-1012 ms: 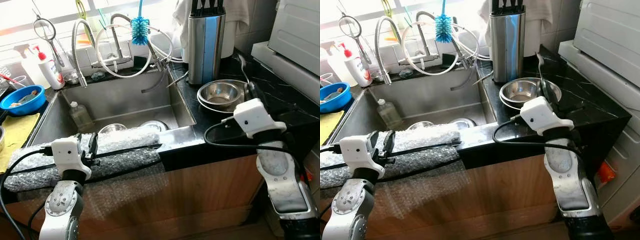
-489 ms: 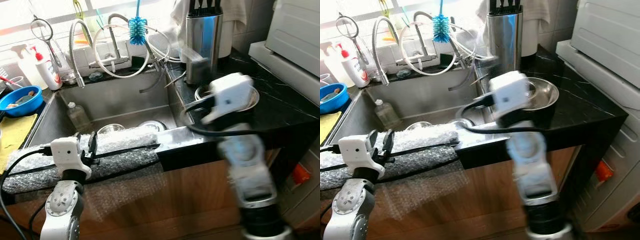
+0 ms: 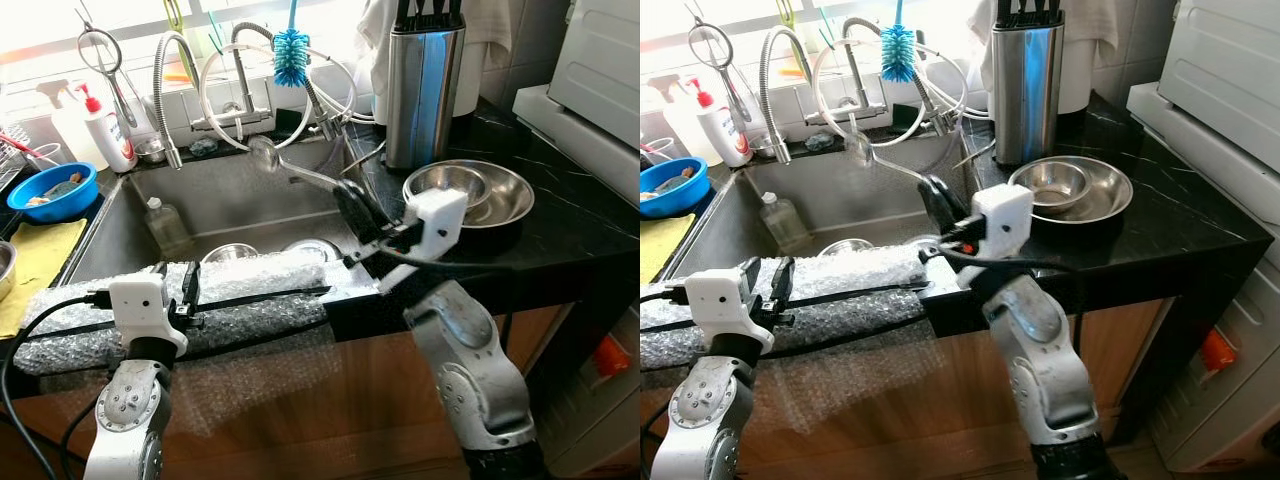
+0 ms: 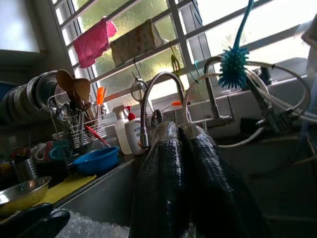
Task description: Kitchen organization
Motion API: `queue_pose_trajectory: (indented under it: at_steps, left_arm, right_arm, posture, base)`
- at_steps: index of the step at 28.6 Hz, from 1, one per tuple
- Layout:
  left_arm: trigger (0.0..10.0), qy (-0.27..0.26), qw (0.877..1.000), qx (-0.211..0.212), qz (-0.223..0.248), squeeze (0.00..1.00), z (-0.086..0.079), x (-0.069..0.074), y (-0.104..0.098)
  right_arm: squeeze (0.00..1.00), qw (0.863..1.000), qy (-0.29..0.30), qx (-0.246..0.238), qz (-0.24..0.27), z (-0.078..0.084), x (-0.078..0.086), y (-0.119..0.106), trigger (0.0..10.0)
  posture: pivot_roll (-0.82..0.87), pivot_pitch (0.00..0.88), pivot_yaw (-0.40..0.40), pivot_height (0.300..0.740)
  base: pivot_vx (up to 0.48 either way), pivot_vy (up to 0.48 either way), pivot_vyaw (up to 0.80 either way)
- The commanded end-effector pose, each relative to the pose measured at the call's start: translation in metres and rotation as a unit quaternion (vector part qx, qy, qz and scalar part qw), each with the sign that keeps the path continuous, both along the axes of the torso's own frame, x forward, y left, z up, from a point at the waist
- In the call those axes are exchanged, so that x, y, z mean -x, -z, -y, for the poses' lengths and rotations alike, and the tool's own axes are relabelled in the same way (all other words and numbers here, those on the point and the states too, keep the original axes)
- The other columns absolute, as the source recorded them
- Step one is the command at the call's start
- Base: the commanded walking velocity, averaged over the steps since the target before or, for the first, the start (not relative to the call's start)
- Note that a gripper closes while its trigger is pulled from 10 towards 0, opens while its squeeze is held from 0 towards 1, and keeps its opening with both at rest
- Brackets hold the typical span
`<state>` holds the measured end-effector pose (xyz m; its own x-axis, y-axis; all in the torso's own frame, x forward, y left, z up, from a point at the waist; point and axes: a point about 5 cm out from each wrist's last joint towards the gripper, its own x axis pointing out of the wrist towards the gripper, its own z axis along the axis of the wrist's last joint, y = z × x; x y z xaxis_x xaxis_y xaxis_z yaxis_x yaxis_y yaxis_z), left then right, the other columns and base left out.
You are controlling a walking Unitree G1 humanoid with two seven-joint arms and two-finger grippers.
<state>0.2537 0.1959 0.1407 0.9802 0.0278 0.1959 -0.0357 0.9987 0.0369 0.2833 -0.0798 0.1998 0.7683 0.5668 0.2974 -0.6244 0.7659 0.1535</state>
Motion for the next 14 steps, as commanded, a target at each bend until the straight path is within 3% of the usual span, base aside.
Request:
queue_pose_trajectory:
  at_steps: [1,3,6,9,14]
  left_arm:
    - [10.0,0.006,1.000,-0.022,0.010,0.00,0.001,-0.002,-0.005]
    - [10.0,0.013,0.999,-0.034,0.014,0.00,0.003,-0.003,-0.007]
    - [10.0,0.017,0.999,-0.040,0.016,0.00,0.006,-0.003,-0.007]
    - [10.0,0.032,0.996,-0.078,0.030,0.00,0.013,-0.003,-0.012]
    - [10.0,0.035,0.991,-0.118,0.048,0.00,0.017,-0.004,-0.018]
  right_arm:
    - [0.00,0.998,-0.041,-0.047,-0.023,-0.004,0.004,-0.001,10.0]
    - [0.00,0.992,-0.075,-0.088,-0.040,-0.005,0.008,-0.002,10.0]
    - [0.00,0.989,-0.088,-0.105,-0.047,-0.004,0.010,-0.002,10.0]
    - [0.00,0.979,-0.107,-0.161,-0.070,0.000,0.010,-0.002,10.0]
    - [0.00,0.976,-0.113,-0.169,-0.082,0.002,0.010,-0.001,10.0]
  posture:
    - [-0.09,0.000,0.125,0.740]
    - [-0.09,0.000,0.123,0.740]
    - [-0.09,0.000,0.122,0.740]
    - [-0.09,0.000,0.118,0.740]
    - [-0.08,0.000,0.113,0.740]
  base:
    - [0.000,0.000,0.00]
    - [0.000,0.000,0.00]
    - [0.000,0.000,0.00]
    - [0.000,0.000,0.00]
    - [0.000,0.000,0.00]
